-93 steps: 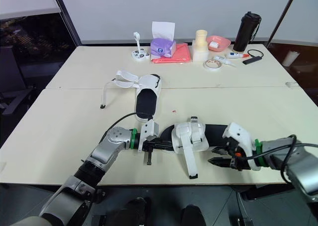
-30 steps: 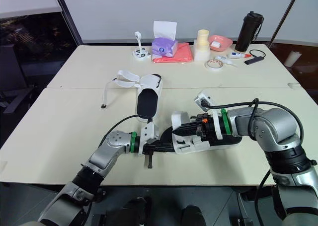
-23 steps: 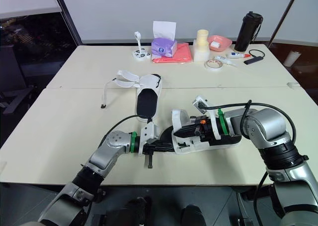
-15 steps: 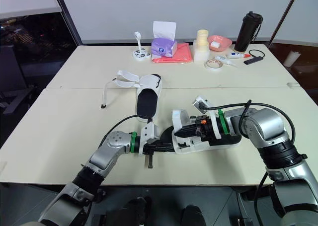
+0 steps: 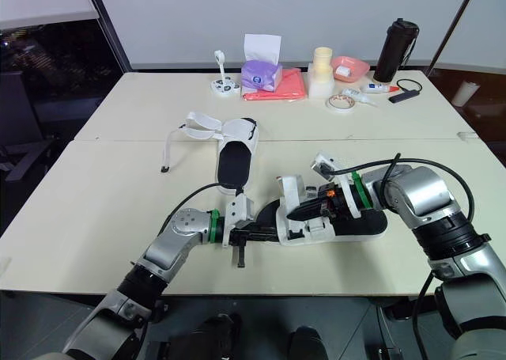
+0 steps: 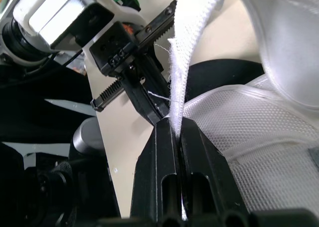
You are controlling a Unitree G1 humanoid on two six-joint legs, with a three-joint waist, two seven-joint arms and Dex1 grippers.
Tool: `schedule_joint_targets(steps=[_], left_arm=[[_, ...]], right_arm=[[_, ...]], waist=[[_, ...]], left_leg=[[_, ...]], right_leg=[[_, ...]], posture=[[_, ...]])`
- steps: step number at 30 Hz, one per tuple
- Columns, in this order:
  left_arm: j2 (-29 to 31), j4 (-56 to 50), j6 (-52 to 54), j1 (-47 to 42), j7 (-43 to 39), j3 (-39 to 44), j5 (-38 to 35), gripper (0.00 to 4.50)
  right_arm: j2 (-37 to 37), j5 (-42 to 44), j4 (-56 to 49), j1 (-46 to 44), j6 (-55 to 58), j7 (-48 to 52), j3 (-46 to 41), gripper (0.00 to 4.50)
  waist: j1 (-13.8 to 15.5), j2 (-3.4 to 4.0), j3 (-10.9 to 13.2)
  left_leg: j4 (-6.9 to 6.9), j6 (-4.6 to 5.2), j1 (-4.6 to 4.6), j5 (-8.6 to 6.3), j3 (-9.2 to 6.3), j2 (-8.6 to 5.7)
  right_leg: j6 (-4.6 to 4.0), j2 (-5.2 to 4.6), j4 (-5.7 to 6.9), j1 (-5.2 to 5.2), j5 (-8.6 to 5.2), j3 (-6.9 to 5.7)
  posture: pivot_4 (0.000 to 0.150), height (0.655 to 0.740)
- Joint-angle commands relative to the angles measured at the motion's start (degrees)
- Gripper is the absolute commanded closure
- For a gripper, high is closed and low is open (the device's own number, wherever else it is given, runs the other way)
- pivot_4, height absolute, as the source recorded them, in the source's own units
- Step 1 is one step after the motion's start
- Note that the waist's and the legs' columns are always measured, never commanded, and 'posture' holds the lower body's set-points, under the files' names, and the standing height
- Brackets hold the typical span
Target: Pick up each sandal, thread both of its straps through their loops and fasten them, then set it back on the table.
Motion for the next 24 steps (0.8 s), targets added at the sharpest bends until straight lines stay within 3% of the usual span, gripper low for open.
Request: schedule_joint_targets(steps=[1,24], left_arm=[[0.13,1.52,0.59,0.82,0.49,-1.49,1.38,4.5],[0.15,1.82,0.59,0.36,0.71,-1.39,1.14,4.5]], right_arm=[[-0.97,-2.84,1.11,-0.51,-1.61,1.28,1.39,4.49],[-4.5,-11.36,-11.53,6.73,-12.17,2.61,3.61,4.49]], waist=[[0.0,0.0,0.0],[0.08,0.0,0.0]], left_leg=[[0.0,0.0,0.0,0.0,0.0,0.0],[0.0,-0.01,0.01,-0.01,-0.01,0.01]], right_leg=[[0.0,0.0,0.0,0.0,0.0,0.0],[0.02,-0.01,-0.03,0.0,0.0,0.0]], posture=[[0.15,0.74],[0.15,0.74]])
